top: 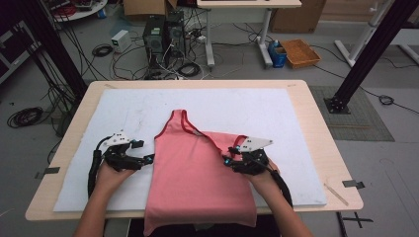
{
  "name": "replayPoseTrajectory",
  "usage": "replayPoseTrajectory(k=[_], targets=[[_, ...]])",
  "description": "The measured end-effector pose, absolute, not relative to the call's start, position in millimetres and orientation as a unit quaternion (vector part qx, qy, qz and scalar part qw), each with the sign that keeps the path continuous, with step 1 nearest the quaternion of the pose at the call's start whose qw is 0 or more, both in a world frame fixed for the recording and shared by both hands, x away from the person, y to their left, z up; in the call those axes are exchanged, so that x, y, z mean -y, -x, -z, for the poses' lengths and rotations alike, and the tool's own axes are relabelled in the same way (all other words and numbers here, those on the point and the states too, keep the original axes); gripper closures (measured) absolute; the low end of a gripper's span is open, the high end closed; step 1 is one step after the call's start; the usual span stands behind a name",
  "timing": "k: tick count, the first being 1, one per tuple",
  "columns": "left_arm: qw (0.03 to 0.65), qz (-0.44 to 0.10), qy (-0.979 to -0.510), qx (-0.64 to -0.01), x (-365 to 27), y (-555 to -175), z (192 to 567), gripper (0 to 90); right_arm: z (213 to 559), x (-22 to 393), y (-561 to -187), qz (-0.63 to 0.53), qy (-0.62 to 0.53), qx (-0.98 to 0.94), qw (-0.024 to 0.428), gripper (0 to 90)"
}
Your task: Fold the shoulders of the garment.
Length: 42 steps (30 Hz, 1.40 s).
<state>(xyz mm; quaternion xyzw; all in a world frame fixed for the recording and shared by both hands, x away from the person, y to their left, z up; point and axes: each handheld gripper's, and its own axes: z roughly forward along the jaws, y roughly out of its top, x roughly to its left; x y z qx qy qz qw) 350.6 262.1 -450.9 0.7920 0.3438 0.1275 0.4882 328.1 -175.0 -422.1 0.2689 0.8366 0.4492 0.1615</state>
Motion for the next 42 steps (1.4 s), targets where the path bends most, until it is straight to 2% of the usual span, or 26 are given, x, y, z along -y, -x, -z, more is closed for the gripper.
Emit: replayPoseTrajectory(k=[5, 14, 16, 27, 32, 33, 34, 35, 36, 42], targets=[[0.486, -0.126, -0.793, -0.344, -262, -351, 451, 20.2, 400, 182, -329, -0.484, -0.269, -0.813, 0.177, 56.3], [0.488, -0.124, -0.791, -0.347, -263, -352, 451, 20.3, 427, 173, -340, -0.442, -0.272, -0.843, 0.140, 55.7], [0.489, -0.122, -0.790, -0.349, -263, -352, 451, 20.2, 432, 172, -335, -0.431, -0.265, -0.853, 0.129, 59.8], [0.488, -0.122, -0.791, -0.348, -263, -352, 451, 20.3, 444, 167, -324, -0.382, -0.236, -0.883, 0.135, 72.1], [0.486, -0.121, -0.792, -0.348, -263, -352, 451, 20.3, 446, 165, -320, -0.380, -0.228, -0.886, 0.137, 72.5], [0.486, -0.122, -0.793, -0.348, -263, -352, 451, 20.2, 446, 165, -320, -0.379, -0.229, -0.886, 0.136, 71.2], [0.486, -0.121, -0.793, -0.348, -263, -352, 451, 20.2, 446, 165, -321, -0.380, -0.229, -0.886, 0.135, 65.1], [0.485, -0.121, -0.793, -0.348, -263, -352, 451, 20.3, 445, 167, -321, -0.381, -0.234, -0.884, 0.134, 53.6], [0.485, -0.122, -0.793, -0.348, -263, -352, 451, 20.3, 443, 169, -322, -0.386, -0.241, -0.879, 0.138, 49.7], [0.495, -0.116, -0.782, -0.361, -266, -353, 451, 20.3, 433, 207, -326, -0.442, -0.308, -0.828, 0.159, 35.9]])
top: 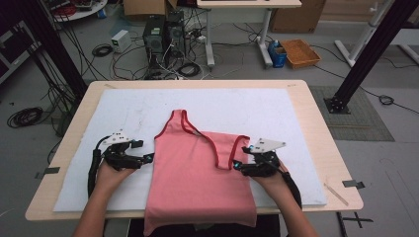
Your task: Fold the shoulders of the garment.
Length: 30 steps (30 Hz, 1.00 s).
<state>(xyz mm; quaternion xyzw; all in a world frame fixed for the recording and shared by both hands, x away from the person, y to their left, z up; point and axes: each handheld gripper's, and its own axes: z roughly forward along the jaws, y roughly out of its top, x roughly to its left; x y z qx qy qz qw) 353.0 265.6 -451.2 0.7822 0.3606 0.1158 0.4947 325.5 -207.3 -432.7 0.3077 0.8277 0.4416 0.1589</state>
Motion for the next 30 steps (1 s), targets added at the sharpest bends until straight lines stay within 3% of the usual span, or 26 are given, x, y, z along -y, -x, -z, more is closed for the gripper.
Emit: replayPoseTrajectory(k=[2, 12, 20, 30], targets=[[0.501, -0.116, -0.776, -0.366, -268, -353, 451, 20.3, 434, 220, -325, -0.454, -0.328, -0.813, 0.160, 29.6], [0.509, -0.129, -0.758, -0.387, -270, -354, 449, 21.8, 449, 233, -320, -0.465, -0.337, -0.809, 0.124, 22.2], [0.510, -0.148, -0.763, -0.368, -247, -373, 432, 21.8, 449, 237, -319, -0.479, -0.343, -0.798, 0.129, 21.9], [0.495, -0.144, -0.774, -0.367, -214, -422, 415, 21.8, 450, 237, -320, -0.477, -0.347, -0.798, 0.126, 21.8]])
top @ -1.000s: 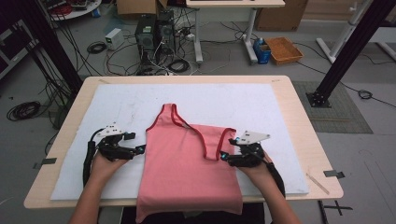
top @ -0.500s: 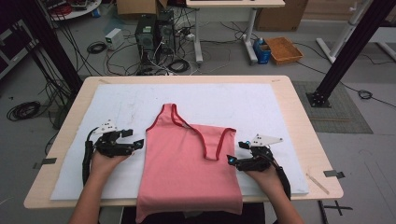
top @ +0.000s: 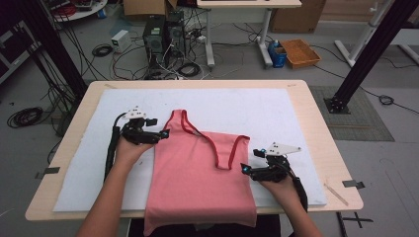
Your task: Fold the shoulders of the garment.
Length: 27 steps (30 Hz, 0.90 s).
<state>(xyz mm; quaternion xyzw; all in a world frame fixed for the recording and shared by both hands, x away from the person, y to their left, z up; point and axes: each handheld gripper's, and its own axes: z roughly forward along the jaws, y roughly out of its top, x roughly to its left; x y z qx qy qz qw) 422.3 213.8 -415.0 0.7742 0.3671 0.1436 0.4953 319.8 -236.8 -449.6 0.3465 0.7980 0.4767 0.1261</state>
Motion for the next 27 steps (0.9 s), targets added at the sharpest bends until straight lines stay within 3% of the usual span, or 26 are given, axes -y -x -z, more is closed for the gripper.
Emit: replayPoseTrajectory(k=[14, 27], targets=[[0.438, -0.130, -0.790, -0.409, -196, -492, 423, 21.8, 450, 238, -323, -0.478, -0.353, -0.797, 0.110, 21.8], [0.396, -0.134, -0.802, -0.426, -177, -525, 439, 23.2, 451, 238, -325, -0.475, -0.355, -0.799, 0.098, 21.9]])
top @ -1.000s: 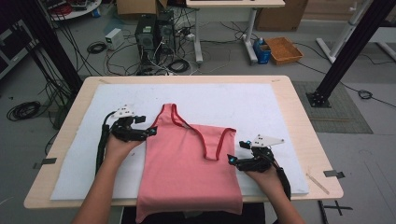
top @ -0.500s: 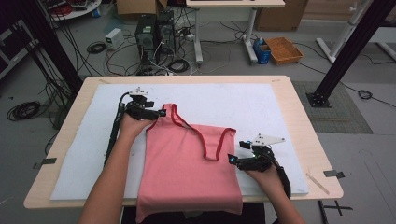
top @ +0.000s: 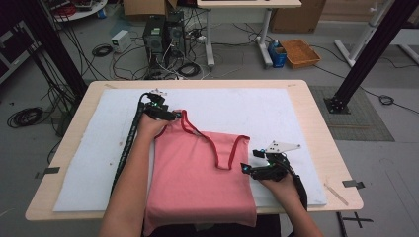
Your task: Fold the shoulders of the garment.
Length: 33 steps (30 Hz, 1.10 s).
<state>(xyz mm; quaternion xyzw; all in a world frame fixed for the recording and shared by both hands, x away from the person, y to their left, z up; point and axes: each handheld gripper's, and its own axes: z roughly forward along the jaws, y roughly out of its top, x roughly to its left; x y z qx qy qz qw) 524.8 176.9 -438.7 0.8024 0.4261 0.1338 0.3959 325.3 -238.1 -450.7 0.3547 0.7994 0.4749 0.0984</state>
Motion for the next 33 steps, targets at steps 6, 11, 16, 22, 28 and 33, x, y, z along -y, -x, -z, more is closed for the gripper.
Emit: replayPoseTrajectory(k=[6, 11, 16, 22, 28, 33], targets=[[0.349, -0.163, -0.828, -0.407, -161, -529, 443, 39.8, 451, 237, -326, -0.472, -0.352, -0.802, 0.098, 21.9], [0.356, -0.163, -0.834, -0.389, -155, -525, 441, 71.2, 451, 236, -325, -0.469, -0.351, -0.804, 0.100, 21.9], [0.364, -0.177, -0.833, -0.378, -151, -522, 439, 83.1, 451, 236, -324, -0.469, -0.348, -0.806, 0.101, 21.9], [0.418, -0.165, -0.810, -0.376, -164, -509, 427, 83.4, 451, 236, -325, -0.467, -0.348, -0.807, 0.095, 21.9], [0.452, -0.177, -0.798, -0.357, -171, -481, 412, 83.3, 451, 235, -325, -0.467, -0.345, -0.809, 0.096, 21.9], [0.474, -0.182, -0.794, -0.334, -169, -456, 403, 83.3, 451, 236, -325, -0.469, -0.344, -0.807, 0.100, 21.9]])
